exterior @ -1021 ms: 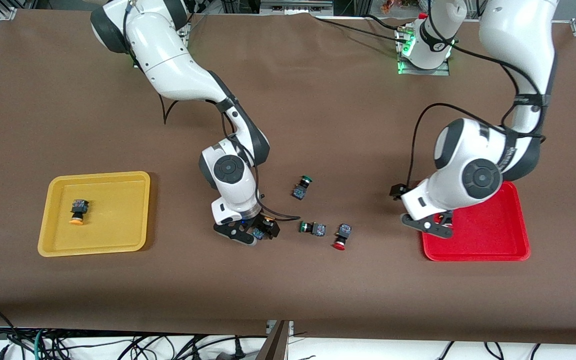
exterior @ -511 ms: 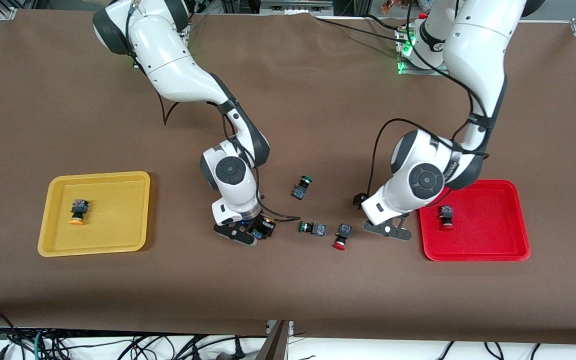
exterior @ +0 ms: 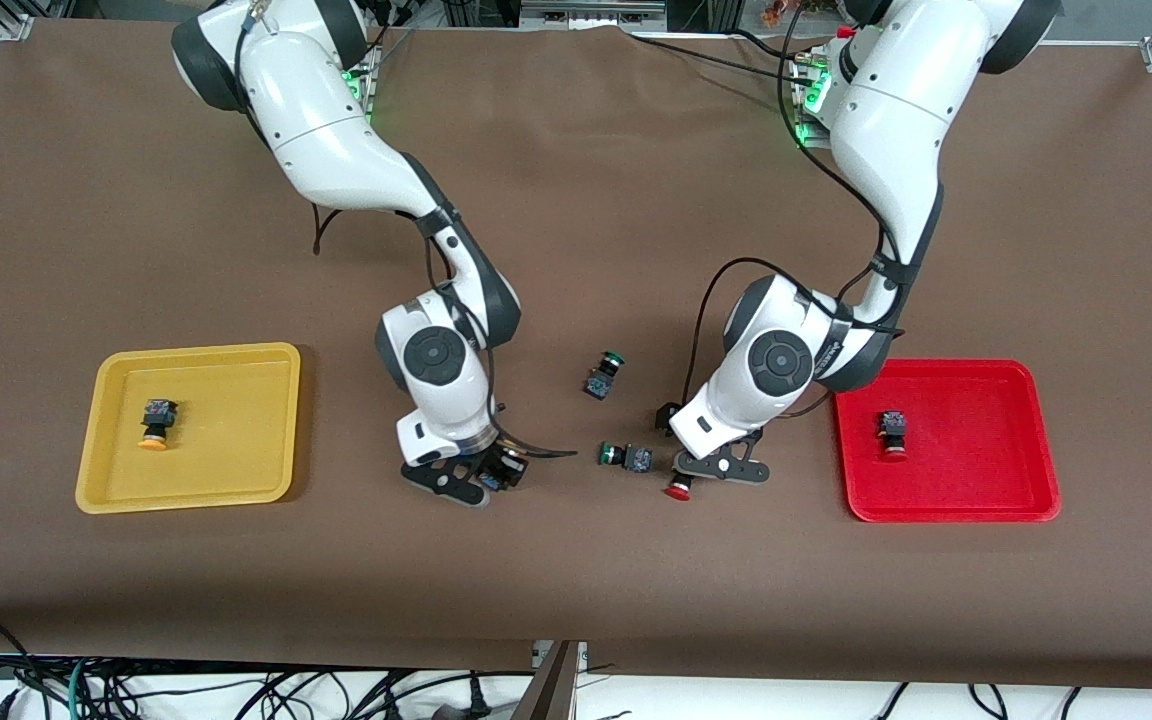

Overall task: Place red and yellow buttons in trays
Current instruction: 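Grasp the second buttons and carry them to the matching trays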

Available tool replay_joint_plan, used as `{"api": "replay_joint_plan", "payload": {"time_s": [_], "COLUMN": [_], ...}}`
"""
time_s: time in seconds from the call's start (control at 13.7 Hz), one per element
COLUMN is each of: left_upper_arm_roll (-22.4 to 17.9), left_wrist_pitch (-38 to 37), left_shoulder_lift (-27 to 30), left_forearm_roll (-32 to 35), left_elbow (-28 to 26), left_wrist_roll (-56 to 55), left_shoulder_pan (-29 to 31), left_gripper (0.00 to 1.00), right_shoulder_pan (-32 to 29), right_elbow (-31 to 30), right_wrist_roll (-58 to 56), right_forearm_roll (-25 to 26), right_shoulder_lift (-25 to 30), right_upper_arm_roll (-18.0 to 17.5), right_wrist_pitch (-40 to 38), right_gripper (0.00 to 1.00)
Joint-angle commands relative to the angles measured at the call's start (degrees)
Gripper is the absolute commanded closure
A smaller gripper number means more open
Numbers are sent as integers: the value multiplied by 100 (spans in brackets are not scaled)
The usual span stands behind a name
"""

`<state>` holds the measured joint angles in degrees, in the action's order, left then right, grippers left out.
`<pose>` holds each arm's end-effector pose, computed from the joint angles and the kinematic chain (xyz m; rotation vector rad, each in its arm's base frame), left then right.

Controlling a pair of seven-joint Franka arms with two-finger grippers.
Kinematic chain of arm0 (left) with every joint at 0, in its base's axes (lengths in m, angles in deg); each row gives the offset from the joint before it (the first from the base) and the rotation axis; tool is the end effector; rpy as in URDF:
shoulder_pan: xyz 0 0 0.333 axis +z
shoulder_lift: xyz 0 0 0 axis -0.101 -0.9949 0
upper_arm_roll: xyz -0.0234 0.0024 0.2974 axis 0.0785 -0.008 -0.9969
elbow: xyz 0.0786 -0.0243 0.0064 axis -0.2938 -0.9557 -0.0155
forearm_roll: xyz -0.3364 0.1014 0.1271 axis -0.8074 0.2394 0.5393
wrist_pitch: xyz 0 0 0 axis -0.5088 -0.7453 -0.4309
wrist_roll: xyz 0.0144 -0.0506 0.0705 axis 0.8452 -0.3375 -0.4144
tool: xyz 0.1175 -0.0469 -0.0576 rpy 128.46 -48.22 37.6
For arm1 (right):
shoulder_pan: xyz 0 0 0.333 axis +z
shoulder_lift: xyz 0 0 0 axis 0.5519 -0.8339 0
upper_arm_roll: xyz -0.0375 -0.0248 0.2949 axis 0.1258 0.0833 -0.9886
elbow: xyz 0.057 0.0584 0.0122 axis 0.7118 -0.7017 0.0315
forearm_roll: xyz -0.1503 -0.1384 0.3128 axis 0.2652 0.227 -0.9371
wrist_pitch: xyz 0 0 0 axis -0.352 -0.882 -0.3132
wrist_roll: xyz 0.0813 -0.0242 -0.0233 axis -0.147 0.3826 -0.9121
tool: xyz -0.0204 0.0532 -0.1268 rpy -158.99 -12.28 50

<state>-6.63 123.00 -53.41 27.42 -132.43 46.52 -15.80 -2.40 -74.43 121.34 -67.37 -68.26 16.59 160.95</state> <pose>0.6435 -0.3085 0.1743 3.0254 -0.1681 0.0501 0.6799 0.3602 0.1752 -2.9977 0.5187 -0.3627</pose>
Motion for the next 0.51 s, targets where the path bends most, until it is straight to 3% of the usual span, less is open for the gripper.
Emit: {"api": "replay_joint_plan", "payload": {"time_s": [0.0,0.36,0.44], "left_upper_arm_roll": [-170,-206,-206], "left_wrist_pitch": [-71,96,114], "left_shoulder_lift": [-586,-719,-719], "left_forearm_roll": [2,353,354], "left_elbow": [830,972,972], "left_wrist_roll": [-60,-43,-51], "left_shoulder_pan": [-81,-81,-81], "left_gripper": [0,0,10], "right_shoulder_pan": [-323,-1104,-1323], "right_elbow": [-28,-72,-89], "right_wrist_roll": [-962,-3097,-3624], "right_forearm_roll": [-169,-338,-338], "right_shoulder_lift": [456,1045,1107], "right_upper_arm_roll": [-102,-50,-50], "right_wrist_pitch": [-921,-2557,-2785], "right_gripper": [100,100,100]}}
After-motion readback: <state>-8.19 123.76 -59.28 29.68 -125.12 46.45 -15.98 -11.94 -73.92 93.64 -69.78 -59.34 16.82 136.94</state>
